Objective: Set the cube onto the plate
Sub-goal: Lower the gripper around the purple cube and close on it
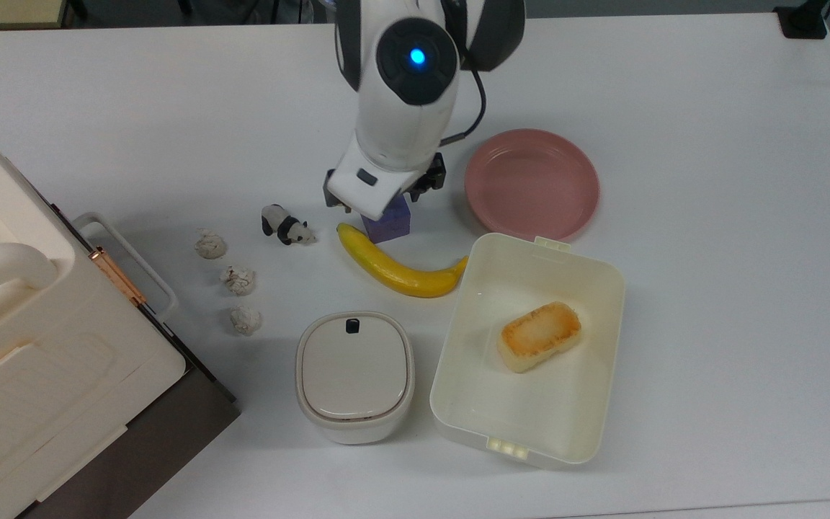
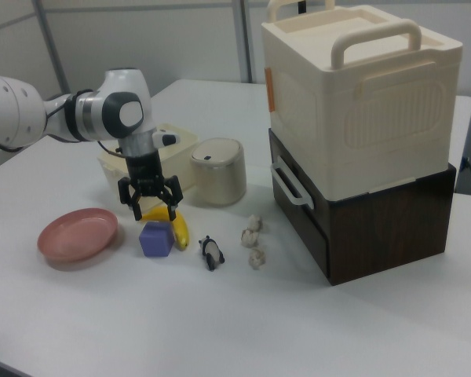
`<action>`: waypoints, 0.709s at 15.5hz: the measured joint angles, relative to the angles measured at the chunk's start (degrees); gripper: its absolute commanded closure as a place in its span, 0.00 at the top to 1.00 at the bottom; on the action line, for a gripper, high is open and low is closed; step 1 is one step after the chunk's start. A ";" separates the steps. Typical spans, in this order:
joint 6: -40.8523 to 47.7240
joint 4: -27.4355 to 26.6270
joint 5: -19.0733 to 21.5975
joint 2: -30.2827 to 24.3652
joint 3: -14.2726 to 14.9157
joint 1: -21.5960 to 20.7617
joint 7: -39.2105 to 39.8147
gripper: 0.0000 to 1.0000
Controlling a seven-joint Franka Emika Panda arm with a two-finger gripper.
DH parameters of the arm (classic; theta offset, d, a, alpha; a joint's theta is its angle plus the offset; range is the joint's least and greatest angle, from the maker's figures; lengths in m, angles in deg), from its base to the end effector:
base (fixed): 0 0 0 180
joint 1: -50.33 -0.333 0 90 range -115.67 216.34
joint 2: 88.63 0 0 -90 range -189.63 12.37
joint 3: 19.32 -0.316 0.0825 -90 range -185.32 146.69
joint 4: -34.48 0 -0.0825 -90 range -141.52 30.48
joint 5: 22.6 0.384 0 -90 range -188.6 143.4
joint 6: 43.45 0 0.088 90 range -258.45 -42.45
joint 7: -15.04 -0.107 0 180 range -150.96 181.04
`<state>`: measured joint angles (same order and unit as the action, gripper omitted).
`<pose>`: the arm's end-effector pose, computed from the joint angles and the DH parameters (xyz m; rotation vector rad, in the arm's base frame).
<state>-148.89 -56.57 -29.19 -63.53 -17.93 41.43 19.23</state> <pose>0.6520 0.0786 0.3681 2.9828 0.3696 -0.2764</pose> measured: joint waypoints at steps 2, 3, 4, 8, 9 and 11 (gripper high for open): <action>0.00 -0.17 -0.78 1.07 0.00 -0.76 -0.26 0.91; -0.01 -0.21 -0.94 1.37 0.00 -0.91 -0.28 0.81; -0.01 -0.33 -1.09 1.48 0.00 -0.94 -0.28 0.72; -0.01 -1.13 -2.40 1.48 0.00 -1.06 -0.26 0.56; -0.01 -1.14 -2.55 1.47 0.00 -1.12 -0.24 0.55; -0.01 -1.16 -2.62 1.32 0.00 -1.22 -0.23 0.55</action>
<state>-148.90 -57.73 -31.80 -62.21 -17.93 40.21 19.00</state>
